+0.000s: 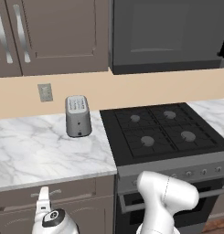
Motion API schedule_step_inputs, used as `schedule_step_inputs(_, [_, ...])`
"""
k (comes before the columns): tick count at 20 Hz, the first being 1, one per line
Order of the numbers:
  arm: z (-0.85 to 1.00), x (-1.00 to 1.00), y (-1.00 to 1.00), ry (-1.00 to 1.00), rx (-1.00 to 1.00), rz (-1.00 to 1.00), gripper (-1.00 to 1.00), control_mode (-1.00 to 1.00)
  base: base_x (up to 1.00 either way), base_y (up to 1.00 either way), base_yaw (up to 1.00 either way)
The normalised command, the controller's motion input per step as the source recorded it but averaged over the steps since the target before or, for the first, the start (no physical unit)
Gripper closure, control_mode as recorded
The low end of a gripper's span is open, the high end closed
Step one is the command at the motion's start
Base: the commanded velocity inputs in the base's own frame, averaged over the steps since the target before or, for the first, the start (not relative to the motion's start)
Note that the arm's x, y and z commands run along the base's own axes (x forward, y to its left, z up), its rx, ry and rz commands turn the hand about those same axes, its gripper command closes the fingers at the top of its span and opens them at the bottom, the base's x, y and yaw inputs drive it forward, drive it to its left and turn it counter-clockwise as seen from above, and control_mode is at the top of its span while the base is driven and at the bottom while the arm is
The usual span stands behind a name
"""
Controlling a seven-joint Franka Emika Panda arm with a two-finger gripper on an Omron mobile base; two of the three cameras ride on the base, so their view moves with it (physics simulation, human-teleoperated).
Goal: Take the pizza cutter from the drawer on the left and place it on the dining counter for cutting.
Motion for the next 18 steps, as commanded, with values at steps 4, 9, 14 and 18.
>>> schedule_step_inputs(4, [0.00,0.00,0.00,0.00,0.00,0.00,1.00,-1.00,0.00,0.00,0.00])
schedule_step_inputs(9, [-0.02,-0.20,0.00,0.01,0.00,0.00,1.00,-1.00,0.00,0.00,0.00])
schedule_step_inputs(14, [-0.11,-0.45,0.00,0.03,0.00,0.00,1.00,-1.00,0.00,0.00,0.00])
schedule_step_inputs(18, [-0.14,-0.52,0.00,0.05,0.00,0.00,1.00,-1.00,0.00,0.00,0.00])
